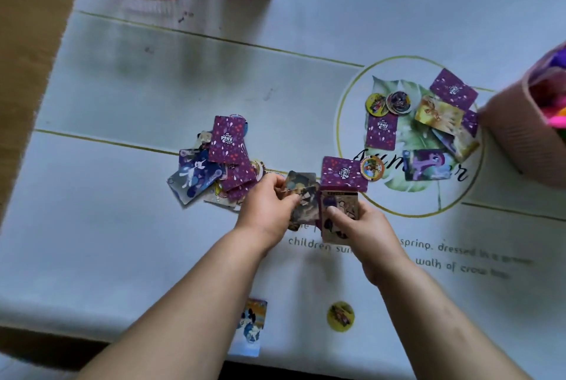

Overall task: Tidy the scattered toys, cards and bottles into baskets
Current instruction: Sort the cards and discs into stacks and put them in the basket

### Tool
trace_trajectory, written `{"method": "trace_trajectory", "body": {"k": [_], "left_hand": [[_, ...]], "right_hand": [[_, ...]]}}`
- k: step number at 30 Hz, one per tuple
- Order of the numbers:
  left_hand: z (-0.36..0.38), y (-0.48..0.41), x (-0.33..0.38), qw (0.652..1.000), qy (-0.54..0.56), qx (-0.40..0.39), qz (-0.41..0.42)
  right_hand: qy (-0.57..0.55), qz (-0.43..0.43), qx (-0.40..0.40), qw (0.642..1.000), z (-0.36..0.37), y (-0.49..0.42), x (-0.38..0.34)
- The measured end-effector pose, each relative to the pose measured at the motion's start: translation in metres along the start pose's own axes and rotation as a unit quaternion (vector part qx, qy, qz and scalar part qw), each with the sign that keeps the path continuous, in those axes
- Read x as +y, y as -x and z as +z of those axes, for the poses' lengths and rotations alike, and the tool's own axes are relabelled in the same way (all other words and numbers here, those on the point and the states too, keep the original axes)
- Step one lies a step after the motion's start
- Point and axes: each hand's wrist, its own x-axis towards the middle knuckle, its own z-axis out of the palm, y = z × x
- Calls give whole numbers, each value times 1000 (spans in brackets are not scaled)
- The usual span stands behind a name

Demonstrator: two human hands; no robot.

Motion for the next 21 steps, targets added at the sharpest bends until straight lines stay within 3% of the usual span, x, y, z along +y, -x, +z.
{"method": "trace_trajectory", "body": {"k": [7, 9, 11, 14, 18, 21], "left_hand": [[2, -2, 17, 968, 238, -40, -63], [0, -3, 19, 960, 273, 2, -65], [-4, -12, 17, 963, 251, 84, -60], [-9, -16, 20, 966, 220, 134, -24], [0, -18, 30, 968, 219, 123, -13], [11, -22, 37, 962, 228, 148, -37]], "right_hand": [[-76, -17, -78, 994, -23, 0, -25], [53, -64, -24, 996, -30, -12, -32], [277, -118, 28, 953, -33, -28, -40], [498, -172, -2, 850, -16, -52, -53], [633, -182, -30, 752, -3, -68, -66], [656, -180, -34, 732, -22, -61, -63]]}}
